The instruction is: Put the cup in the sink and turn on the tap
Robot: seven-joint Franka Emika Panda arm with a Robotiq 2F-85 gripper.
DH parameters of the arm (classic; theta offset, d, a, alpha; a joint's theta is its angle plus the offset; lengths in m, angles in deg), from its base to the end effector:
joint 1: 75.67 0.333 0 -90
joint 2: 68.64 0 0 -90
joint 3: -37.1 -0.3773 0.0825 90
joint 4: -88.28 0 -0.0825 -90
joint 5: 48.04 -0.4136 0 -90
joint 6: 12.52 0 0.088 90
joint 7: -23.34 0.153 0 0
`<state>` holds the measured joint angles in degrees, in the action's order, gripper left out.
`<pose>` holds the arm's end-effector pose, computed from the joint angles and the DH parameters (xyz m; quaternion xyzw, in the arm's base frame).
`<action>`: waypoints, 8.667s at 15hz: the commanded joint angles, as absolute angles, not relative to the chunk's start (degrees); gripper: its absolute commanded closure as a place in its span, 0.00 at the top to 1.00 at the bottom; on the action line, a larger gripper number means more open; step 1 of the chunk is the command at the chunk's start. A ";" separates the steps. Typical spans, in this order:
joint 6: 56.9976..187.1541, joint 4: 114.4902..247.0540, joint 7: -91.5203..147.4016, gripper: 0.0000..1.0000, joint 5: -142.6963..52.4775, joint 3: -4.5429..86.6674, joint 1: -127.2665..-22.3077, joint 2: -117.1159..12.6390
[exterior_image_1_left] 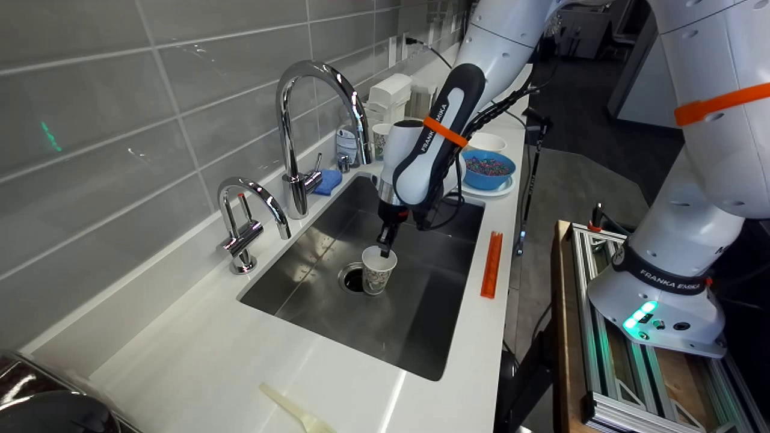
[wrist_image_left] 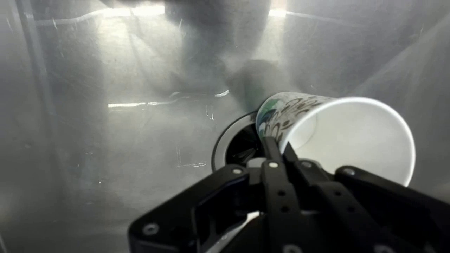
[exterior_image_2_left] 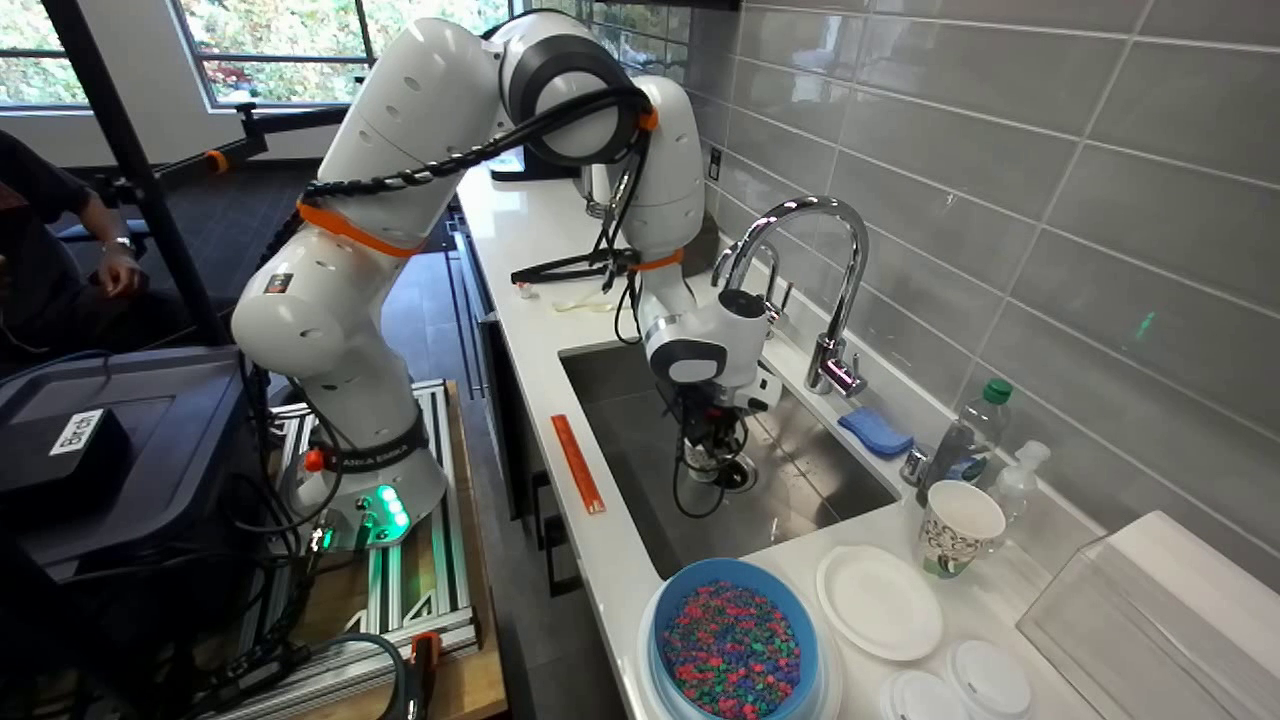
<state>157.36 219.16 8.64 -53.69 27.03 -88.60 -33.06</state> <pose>0.5622 -0.0249 0.0664 -0.9970 -0.0371 -0.0408 0.0550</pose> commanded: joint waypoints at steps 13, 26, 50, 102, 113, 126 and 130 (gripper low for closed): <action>154.97 221.07 9.36 0.01 -48.30 30.60 -84.68 -35.24; 151.79 220.47 9.43 0.01 -48.75 30.54 -83.61 -35.19; 152.23 226.18 3.17 1.00 -58.10 18.66 -98.40 -44.04; 151.69 193.69 -0.32 0.65 -76.99 13.50 -106.16 -34.31; 145.97 194.86 -0.19 0.76 -76.46 15.68 -104.89 -36.29; 143.01 194.23 0.14 0.61 -76.84 20.56 -100.77 -37.22; 142.99 194.21 0.12 0.63 -76.83 21.08 -100.38 -37.26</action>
